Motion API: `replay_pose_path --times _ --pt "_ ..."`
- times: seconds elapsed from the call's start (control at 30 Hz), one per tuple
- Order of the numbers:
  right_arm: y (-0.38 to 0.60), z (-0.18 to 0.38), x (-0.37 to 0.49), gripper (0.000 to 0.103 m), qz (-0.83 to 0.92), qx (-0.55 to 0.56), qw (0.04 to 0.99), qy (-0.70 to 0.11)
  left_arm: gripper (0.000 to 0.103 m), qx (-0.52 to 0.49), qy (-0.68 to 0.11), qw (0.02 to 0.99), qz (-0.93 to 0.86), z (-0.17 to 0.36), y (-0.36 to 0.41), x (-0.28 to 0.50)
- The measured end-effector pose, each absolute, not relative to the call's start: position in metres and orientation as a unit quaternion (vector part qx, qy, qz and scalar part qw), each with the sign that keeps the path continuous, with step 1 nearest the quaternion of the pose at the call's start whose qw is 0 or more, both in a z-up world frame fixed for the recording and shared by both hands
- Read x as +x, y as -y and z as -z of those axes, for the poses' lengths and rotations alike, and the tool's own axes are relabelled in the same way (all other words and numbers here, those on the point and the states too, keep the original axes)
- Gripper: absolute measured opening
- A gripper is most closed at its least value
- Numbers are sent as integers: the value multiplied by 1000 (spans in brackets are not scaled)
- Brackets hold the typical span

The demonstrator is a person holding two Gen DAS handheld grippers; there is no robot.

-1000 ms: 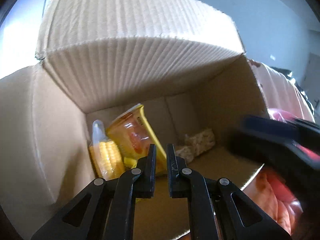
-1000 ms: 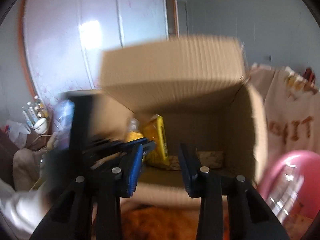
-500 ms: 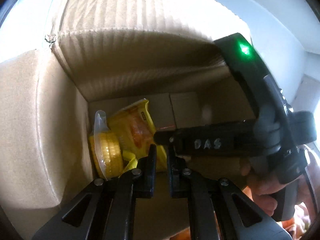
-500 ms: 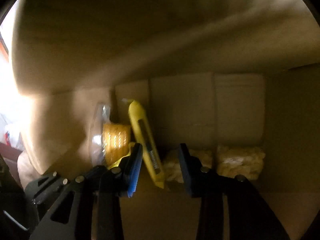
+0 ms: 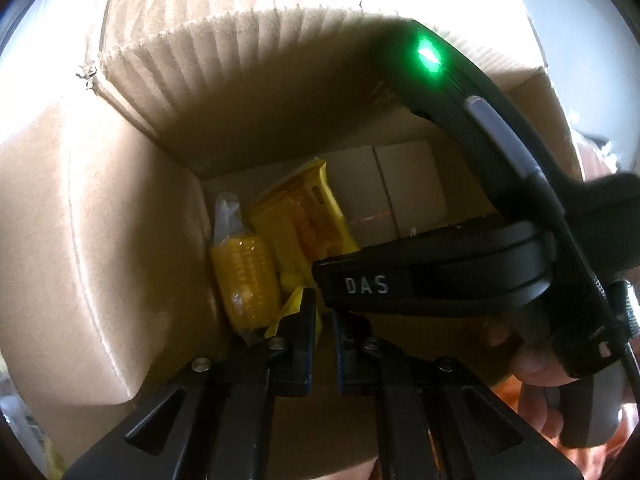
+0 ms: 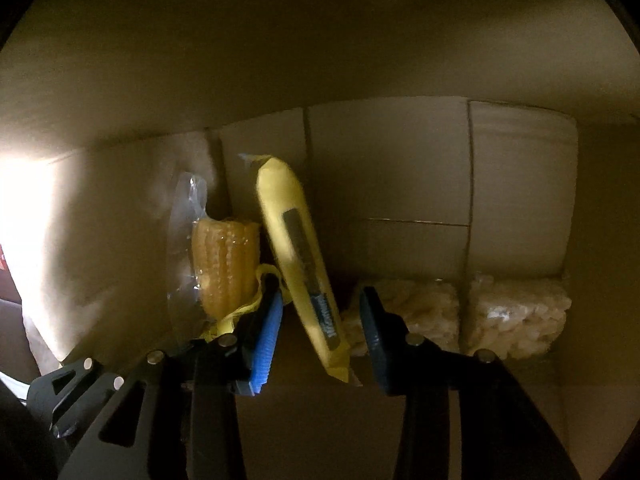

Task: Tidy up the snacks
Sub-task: 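Pull the left gripper back while the right gripper reaches into the box toward the yellow cracker box, then grasp the yellow cracker box with the right gripper and drop it into the basin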

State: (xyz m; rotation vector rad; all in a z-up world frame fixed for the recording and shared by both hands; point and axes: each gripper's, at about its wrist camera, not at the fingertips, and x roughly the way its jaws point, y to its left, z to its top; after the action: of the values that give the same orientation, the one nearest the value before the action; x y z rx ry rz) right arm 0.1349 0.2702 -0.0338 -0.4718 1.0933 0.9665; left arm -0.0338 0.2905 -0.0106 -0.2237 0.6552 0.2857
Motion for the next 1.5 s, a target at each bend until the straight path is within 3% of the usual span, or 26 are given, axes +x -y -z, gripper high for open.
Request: replay_pose_path --times 0.07,0.37,0.63,0.97,1.23,1.5 --pt "-271 39 133 20 -441 -219 717 -493 5 -89 -327 932 -126 9 -277 -30" --pt "-276 30 103 12 -432 -232 755 -435 5 -92 -313 938 -119 -1 -269 -58" --pt "-220 -12 80 12 -414 -166 809 -382 5 -102 -306 939 -121 1 -263 -62" --pt "-46 -83 33 12 -364 -12 889 -277 5 -101 -312 937 -125 4 -265 -53" --pt "68 -79 37 12 -228 111 937 -240 5 -99 -315 935 -130 9 -270 -46" --pt "99 -55 32 12 -142 88 946 -278 5 -107 -315 934 -130 7 -270 -48"
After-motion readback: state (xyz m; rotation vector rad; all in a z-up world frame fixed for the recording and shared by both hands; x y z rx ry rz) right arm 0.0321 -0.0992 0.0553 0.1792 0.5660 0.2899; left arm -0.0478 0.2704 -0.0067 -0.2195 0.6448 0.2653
